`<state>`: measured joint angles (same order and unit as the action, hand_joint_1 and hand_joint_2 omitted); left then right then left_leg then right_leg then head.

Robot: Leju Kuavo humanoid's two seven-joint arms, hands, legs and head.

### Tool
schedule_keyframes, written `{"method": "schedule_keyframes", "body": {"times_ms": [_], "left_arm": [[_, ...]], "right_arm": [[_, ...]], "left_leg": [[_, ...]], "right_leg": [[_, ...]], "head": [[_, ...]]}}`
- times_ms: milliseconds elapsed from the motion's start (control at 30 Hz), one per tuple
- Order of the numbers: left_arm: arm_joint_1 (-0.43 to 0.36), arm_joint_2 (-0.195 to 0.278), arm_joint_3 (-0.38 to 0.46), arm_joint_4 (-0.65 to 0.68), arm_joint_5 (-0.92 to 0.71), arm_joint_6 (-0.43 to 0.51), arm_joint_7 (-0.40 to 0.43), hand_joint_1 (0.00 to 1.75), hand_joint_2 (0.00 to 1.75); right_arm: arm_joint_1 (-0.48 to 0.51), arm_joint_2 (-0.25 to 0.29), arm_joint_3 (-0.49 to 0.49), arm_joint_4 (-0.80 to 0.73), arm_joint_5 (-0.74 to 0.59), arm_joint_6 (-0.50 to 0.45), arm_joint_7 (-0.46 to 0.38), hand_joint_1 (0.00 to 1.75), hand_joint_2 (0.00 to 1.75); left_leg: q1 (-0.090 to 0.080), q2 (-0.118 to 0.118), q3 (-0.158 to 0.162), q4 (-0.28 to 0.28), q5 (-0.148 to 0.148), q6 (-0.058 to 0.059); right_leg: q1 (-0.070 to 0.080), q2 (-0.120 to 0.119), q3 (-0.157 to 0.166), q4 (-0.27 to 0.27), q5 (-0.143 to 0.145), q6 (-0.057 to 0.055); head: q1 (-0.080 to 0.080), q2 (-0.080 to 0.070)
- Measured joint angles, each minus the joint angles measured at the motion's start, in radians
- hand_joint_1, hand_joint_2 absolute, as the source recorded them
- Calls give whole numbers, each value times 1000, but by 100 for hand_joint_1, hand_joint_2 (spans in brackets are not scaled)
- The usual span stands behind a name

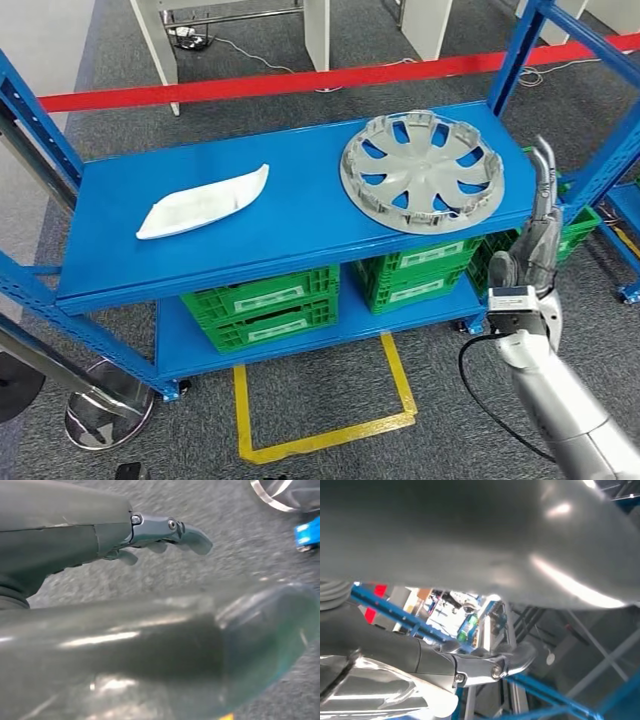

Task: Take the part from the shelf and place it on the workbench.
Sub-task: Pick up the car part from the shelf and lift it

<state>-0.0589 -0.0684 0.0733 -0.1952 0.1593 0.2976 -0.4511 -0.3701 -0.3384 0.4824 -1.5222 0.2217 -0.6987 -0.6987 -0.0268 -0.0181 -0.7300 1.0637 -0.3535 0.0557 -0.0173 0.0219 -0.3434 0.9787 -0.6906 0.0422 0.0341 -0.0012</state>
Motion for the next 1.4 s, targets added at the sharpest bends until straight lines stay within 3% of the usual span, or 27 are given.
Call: {"method": "schedule_keyframes", "body": {"times_ms": [33,67,133,167,200,233,300,333,367,467,533,633,667,700,733,767,833,900,1033,1067,1133,1167,1200,1233,1267,1333,1400], "left_arm": [[-7,1,0,-1,-2,0,-1,0,0],[-11,1,0,-1,-3,0,-2,0,0],[-11,0,-1,-2,-3,0,-3,0,0],[-8,0,-1,-2,-4,0,-3,0,0],[-5,-1,-1,-2,-4,0,-4,0,0],[-4,-1,-2,-2,-4,0,-5,0,0],[-1,-2,-2,-2,-4,0,-8,0,0],[0,-2,-2,-2,-4,1,-9,0,0],[1,-2,-2,-2,-4,1,-10,0,0],[1,-1,-2,-2,-4,2,-12,0,0],[-2,1,-2,-2,-4,2,-13,0,0],[-2,2,-2,-2,-5,3,-15,0,0],[-1,2,-2,-2,-5,3,-15,0,0],[-1,2,-2,-2,-5,3,-15,0,0],[-1,2,-2,-2,-5,3,-15,0,0],[-1,3,-2,-2,-6,3,-15,0,0],[-3,5,-2,-2,-6,3,-15,0,0],[-5,6,-2,-2,-6,3,-15,0,0],[-3,8,-3,-2,-4,2,-16,0,0],[-3,8,-3,-2,-3,2,-16,0,0],[-3,10,-3,-2,-3,-1,-16,0,0],[-3,10,-3,-2,-3,-4,-16,0,0],[-2,10,-5,-2,-3,-6,-16,0,0],[-2,10,-6,-2,-4,-9,-16,0,0],[-2,10,-8,-2,-4,-11,-16,0,0],[-3,10,-11,-2,-5,-14,-16,0,0],[-3,10,-14,-2,-6,-20,-15,0,0]], "right_arm": [[-4,0,-2,-2,0,0,0,0,0],[-5,0,-3,-3,-1,0,-1,0,0],[-2,0,-2,-3,-2,0,-1,0,0],[2,0,-1,-3,-4,0,-1,0,0],[5,0,-1,-3,-5,0,-1,0,0],[7,0,0,-3,-6,0,-1,0,0],[8,0,0,-2,-8,0,0,0,0],[9,0,1,-2,-9,0,0,0,0],[10,0,3,-1,-10,0,0,0,0],[9,0,6,0,-12,0,0,0,0],[8,0,7,0,-12,0,0,0,0],[9,0,9,0,-12,0,0,0,0],[9,0,11,0,-13,0,0,0,0],[10,0,12,0,-13,0,0,0,0],[9,0,13,0,-13,0,0,0,0],[8,0,14,0,-13,0,0,0,0],[6,0,14,1,-17,0,0,0,0],[4,0,14,7,-22,3,0,0,0],[-4,0,15,46,-46,18,1,0,0],[-7,0,15,56,-52,22,1,0,0],[-14,0,15,85,-66,44,2,0,0],[-18,0,15,107,-75,62,6,0,0],[-26,0,16,134,-81,84,12,0,0],[-37,0,16,162,-86,104,19,0,0],[-52,0,16,189,-90,123,25,0,0],[-88,2,17,236,-93,157,40,0,87],[-128,7,22,291,-93,200,75,0,175]], "left_leg": [[3,0,9,-6,-9,5],[5,0,17,-10,-18,7],[6,0,34,-12,-38,10],[6,0,44,-12,-49,9],[6,-1,55,-12,-59,9],[6,-2,67,-13,-69,7],[5,-4,88,-13,-86,2],[5,-6,94,-13,-91,-2],[5,-7,95,-13,-93,-6],[3,-6,92,-13,-96,-15],[3,0,79,20,-121,-29],[15,6,6,188,-193,-49],[20,7,-17,234,-200,-53],[24,8,-26,250,-189,-56],[27,9,-18,225,-160,-58],[29,10,7,166,-117,-59],[29,11,61,51,-64,-56],[25,10,86,-1,-71,-48],[30,9,101,-32,-81,-29],[31,9,105,-36,-81,-25],[29,9,107,-36,-84,-18],[27,9,107,-36,-85,-16],[26,9,109,-36,-87,-15],[25,9,111,-35,-88,-14],[25,8,113,-35,-89,-15],[22,8,115,-31,-93,-20],[18,7,112,-28,-93,-29]], "right_leg": [[0,-5,-18,35,-16,4],[0,-10,-57,96,-37,8],[-1,-13,-169,243,-68,15],[-1,-13,-220,288,-59,18],[-1,-13,-256,294,-27,18],[-1,-13,-273,261,28,17],[1,-15,-272,148,145,10],[3,-16,-263,104,180,4],[6,-17,-256,82,194,-2],[5,-16,-241,58,187,-18],[-2,-18,-227,40,184,-29],[-4,-22,-208,33,176,-40],[-4,-23,-202,33,173,-41],[-4,-22,-196,33,169,-41],[-5,-22,-189,33,164,-40],[-6,-22,-180,33,159,-38],[-6,-21,-169,32,148,-29],[-4,-20,-169,30,144,-16],[-4,-23,-187,52,124,4],[-4,-23,-211,96,103,6],[-3,-23,-290,235,54,10],[-3,-23,-328,294,43,11],[-3,-23,-353,320,50,11],[-3,-23,-357,303,79,10],[-3,-23,-341,250,122,8],[-2,-23,-286,114,192,1],[1,-21,-255,50,210,-6]], "head": [[1,0],[2,0],[2,0],[2,0],[2,0],[2,0],[1,0],[0,0],[-1,0],[-1,0],[-6,0],[-10,0],[-10,0],[-10,0],[-10,0],[-10,0],[-11,0],[-12,0],[-8,0],[-6,0],[-4,0],[-4,0],[-4,0],[-4,0],[-4,0],[-4,0],[-5,0]]}}
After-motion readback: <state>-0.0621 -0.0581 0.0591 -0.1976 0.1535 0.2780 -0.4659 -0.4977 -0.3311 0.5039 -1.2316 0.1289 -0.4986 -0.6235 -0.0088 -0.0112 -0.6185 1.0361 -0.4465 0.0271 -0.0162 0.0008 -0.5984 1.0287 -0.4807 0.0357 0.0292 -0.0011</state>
